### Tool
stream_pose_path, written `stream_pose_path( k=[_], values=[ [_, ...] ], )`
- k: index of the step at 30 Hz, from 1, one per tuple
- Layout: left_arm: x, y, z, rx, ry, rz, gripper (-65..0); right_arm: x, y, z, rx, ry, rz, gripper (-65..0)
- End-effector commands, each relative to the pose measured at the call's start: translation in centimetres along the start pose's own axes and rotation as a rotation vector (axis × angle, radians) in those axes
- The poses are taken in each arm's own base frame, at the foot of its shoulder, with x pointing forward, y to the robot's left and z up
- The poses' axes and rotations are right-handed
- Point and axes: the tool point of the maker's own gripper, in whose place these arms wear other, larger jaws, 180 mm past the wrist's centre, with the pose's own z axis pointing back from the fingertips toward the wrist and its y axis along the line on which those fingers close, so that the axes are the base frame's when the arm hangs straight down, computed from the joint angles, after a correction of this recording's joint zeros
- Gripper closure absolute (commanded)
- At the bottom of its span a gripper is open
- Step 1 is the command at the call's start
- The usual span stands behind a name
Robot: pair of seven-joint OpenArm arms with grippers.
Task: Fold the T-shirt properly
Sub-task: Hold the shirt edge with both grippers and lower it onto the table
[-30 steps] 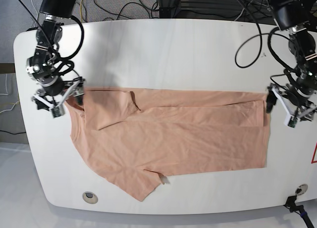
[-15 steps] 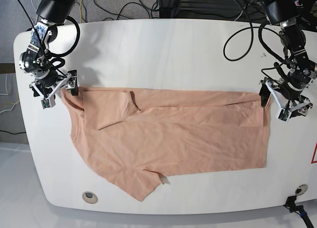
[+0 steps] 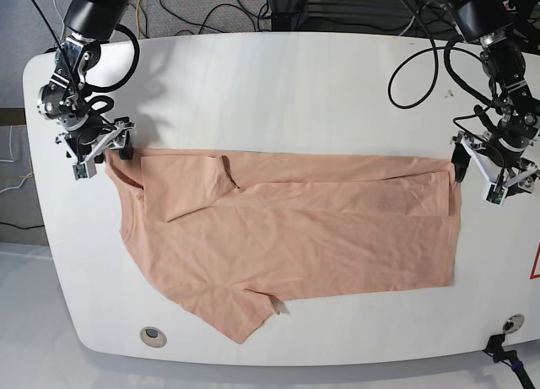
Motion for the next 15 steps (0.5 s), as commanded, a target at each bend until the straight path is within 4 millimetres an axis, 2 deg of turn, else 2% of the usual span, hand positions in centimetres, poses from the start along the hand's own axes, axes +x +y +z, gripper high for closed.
stream_pose_path(
  k=[1,3,5,9,12,13,15],
  values=[
    [1.5,1.2,0.4,0.028,-0.049,-0.006,-53.8,0.7,-0.7,0.1,-0.005,-0.026,-0.007,-39.1],
    [1.5,1.2,0.4,0.028,-0.049,-0.006,-53.8,0.7,-0.7,-0.1,-0.003,-0.04,-0.016,-38.8],
    [1.5,1.2,0.4,0.028,-0.049,-0.006,-53.8,0.2,-0.7,-0.3,0.001,-0.033,-0.028,-35.6],
    [1.5,1.2,0.4,0.027,-0.047,-0.006,-53.8,0.1,-0.7,-0.3,0.001,-0.029,-0.031,-18.0],
    [1.2,2.0,0.6,0.049,-0.045,0.013,-53.8,0.1,-0.7,-0.3,0.001,-0.029,-0.031,-4.7],
    [1.0,2.2,0.6,0.051,-0.04,0.021,-53.8,0.1,-0.7,-0.3,0.001,-0.029,-0.031,-1.5],
    [0.0,2.0,0.2,0.04,-0.017,0.042,-54.0,0.1,-0.7,-0.3,0.001,-0.029,-0.031,0.0]
  ],
)
